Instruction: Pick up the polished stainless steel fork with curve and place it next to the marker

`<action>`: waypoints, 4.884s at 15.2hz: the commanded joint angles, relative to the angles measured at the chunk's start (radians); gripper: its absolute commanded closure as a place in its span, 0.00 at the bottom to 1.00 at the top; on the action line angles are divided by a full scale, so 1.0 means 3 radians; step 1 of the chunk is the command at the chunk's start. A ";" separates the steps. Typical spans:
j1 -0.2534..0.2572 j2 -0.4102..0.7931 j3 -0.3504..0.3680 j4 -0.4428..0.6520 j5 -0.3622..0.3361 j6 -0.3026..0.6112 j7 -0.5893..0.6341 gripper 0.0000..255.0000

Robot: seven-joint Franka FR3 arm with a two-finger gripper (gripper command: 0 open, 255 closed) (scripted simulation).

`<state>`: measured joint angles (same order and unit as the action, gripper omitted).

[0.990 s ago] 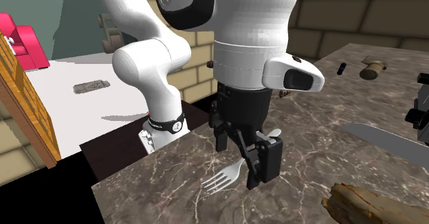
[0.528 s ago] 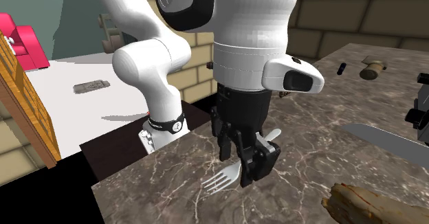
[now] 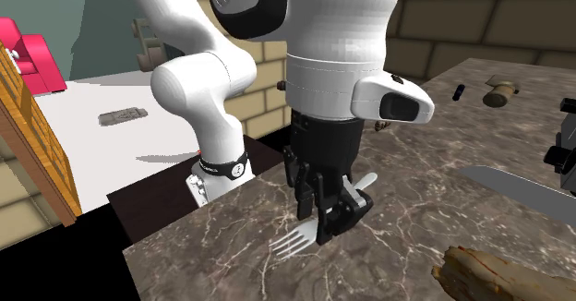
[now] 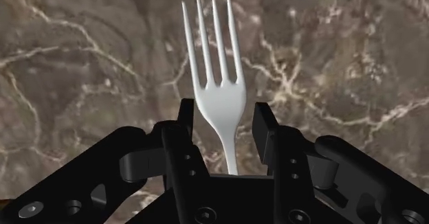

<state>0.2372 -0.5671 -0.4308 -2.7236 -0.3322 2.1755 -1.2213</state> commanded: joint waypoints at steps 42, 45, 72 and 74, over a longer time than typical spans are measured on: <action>0.0958 0.0195 0.1768 0.0839 0.1135 -0.0775 0.1826 1.00; 0.1042 0.0413 0.1945 0.1028 0.1202 -0.0749 0.2054 1.00; 0.1992 0.3353 0.2881 0.4418 0.0432 -0.1404 0.4057 1.00; 0.2163 0.3670 0.2867 0.4897 0.0328 -0.1583 0.4140 1.00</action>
<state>0.8612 0.4824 0.4320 -1.3290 -0.2163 1.7264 0.0081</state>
